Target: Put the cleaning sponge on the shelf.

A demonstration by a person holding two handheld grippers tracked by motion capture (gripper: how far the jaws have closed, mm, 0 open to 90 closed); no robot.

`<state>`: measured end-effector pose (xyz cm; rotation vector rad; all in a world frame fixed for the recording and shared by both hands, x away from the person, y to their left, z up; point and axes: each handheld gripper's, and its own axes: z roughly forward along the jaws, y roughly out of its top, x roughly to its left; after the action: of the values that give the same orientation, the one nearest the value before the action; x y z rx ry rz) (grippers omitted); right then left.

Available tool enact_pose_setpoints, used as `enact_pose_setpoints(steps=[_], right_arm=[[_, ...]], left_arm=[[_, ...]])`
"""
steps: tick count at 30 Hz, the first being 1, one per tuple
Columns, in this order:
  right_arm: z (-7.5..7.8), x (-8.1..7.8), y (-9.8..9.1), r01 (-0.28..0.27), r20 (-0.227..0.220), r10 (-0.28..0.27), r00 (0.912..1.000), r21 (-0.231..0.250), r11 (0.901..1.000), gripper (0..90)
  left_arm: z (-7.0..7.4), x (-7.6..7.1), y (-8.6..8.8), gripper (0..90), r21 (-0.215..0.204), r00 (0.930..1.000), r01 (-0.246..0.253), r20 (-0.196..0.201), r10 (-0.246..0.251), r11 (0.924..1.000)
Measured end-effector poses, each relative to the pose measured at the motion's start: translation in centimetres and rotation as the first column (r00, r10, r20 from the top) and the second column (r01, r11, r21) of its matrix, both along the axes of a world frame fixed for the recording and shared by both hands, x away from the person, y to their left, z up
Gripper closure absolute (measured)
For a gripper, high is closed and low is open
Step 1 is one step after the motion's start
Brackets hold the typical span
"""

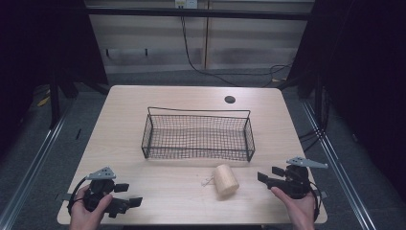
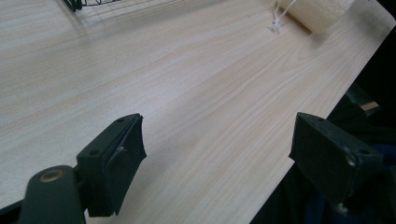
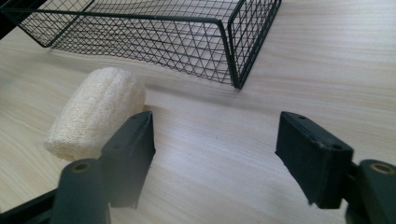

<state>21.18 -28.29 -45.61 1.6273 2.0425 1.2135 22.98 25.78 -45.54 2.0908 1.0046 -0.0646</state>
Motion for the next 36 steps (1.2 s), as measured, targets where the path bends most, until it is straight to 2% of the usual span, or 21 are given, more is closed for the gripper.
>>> enact_pose_setpoints(steps=[3, 5, 8, 15, 22, 25, 29, 31, 34, 36], right_arm=[[-0.2, 0.1, 0.4, 0.009, -0.026, -0.01, 0.9996, -0.024, 0.9997, 25.4], [-0.2, 0.1, 0.5, 0.004, -0.029, -0.004, 0.9996, -0.015, 0.9999, 26.0], [0.0, 0.0, 0.8, 0.013, -0.023, -0.014, 0.9996, -0.032, 0.9994, 23.6], [0.5, -0.6, 1.0, -0.017, -0.037, 0.017, 0.9992, -0.004, 0.9998, 28.8], [1.6, -0.7, 1.5, -0.048, -0.036, 0.047, 0.9982, -0.004, 0.9989, 35.2], [2.2, -0.4, 2.0, -0.079, -0.07, 0.079, 0.9943, 0.013, 0.9968, 37.0], [2.5, 0.0, 2.5, -0.109, -0.087, 0.107, 0.9904, -0.015, 0.994, 37.9], [3.0, 0.4, 3.0, -0.127, -0.124, 0.124, 0.9846, -0.019, 0.9917, 40.2], [3.7, 0.9, 3.6, -0.132, -0.118, 0.128, 0.9847, -0.03, 0.9908, 40.7], [4.1, 1.3, 3.9, -0.145, -0.141, 0.141, 0.9799, -0.022, 0.9891, 40.8]], left_arm=[[0.0, 0.0, 0.2, 17.2, -0.007, 1.0, -0.008, -0.001, 0.008, 0.9999], [0.0, 0.1, 0.3, 17.3, -0.007, 1.0, -0.009, -0.002, 0.009, 0.9999], [0.1, 0.0, 0.4, 17.2, -0.009, 0.9999, -0.016, -0.002, 0.015, 0.9998], [0.1, 0.0, 0.3, 17.3, -0.009, 1.0, -0.008, 0.001, 0.008, 0.9999], [0.0, 0.0, 0.2, 17.3, -0.005, 1.0, -0.008, -0.003, 0.008, 1.0], [0.0, -0.1, 0.1, 17.2, -0.003, 1.0, -0.002, -0.002, 0.002, 1.0], [0.0, -0.1, 0.0, 17.3, -0.004, 1.0, -0.003, -0.005, 0.003, 1.0], [-0.1, -0.1, 0.0, 17.3, 0.001, 0.9999, 0.002, -0.01, -0.002, 1.0], [-0.1, -0.1, -0.1, 17.3, 0.002, 1.0, 0.0, -0.008, 0.0, 1.0], [-0.1, -0.1, -0.1, 17.3, 0.004, 1.0, 0.001, -0.009, -0.001, 1.0]])
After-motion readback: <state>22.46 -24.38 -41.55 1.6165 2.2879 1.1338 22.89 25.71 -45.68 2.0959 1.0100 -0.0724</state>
